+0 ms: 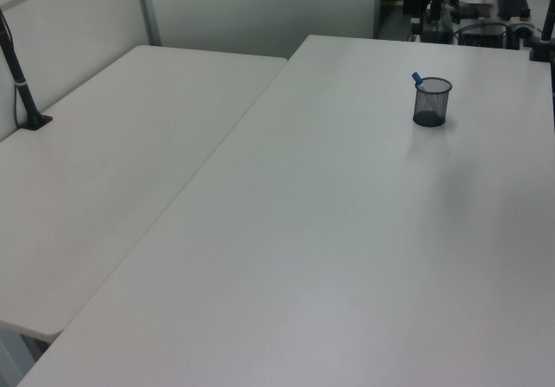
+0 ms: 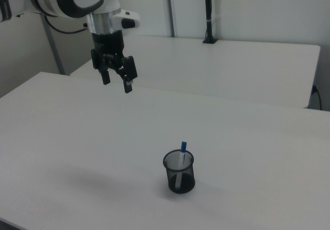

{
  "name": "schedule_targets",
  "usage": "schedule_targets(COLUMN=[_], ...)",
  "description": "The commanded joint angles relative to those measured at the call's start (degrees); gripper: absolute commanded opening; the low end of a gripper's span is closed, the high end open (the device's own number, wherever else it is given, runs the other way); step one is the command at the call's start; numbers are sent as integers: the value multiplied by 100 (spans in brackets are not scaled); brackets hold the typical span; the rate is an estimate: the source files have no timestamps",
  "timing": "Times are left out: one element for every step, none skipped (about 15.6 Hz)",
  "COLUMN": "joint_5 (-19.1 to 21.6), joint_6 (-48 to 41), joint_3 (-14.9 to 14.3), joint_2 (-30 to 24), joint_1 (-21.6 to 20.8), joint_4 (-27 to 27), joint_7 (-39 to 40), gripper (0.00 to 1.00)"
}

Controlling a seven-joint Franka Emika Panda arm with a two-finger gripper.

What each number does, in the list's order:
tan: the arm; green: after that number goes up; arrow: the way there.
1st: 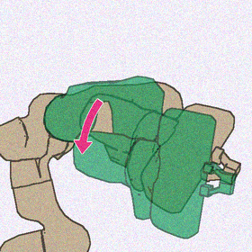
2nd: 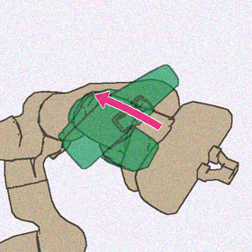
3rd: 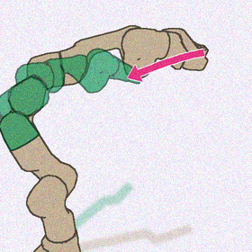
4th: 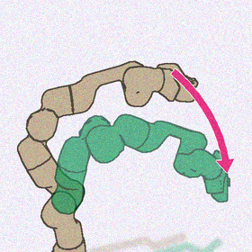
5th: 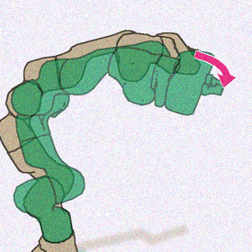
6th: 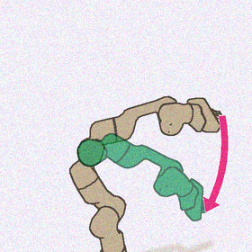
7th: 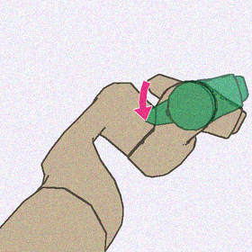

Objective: Remove the marker

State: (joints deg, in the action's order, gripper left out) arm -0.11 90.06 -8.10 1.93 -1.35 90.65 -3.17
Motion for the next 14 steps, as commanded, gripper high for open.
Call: schedule_targets(joint_5=[38,38,38,38,38,29,29,20,20,20,12,-32,-137,-251], joint_6=[-138,-147,-147,-147,-138,-129,-120,-112,-103,-85,-59,2,133,256], joint_3=[-25,-25,-25,-25,-25,-25,-25,-25,-25,-25,-51,-60,-69,-78], joint_2=[-61,-61,-61,-61,-61,-61,-44,-35,-35,-26,0,26,96,193], joint_1=[3,12,20,29,38,47,38,29,29,38,47,55,64,73], joint_4=[-21,-21,-21,-21,-21,-30,-30,-30,-30,-30,-30,-30,-22,-13], joint_7=[281,343,387,405,405,405,405,405,405,405,405,405,413,414], gripper=[100,100,100,100,100,100,100,100,100,100,100,100,100,100])
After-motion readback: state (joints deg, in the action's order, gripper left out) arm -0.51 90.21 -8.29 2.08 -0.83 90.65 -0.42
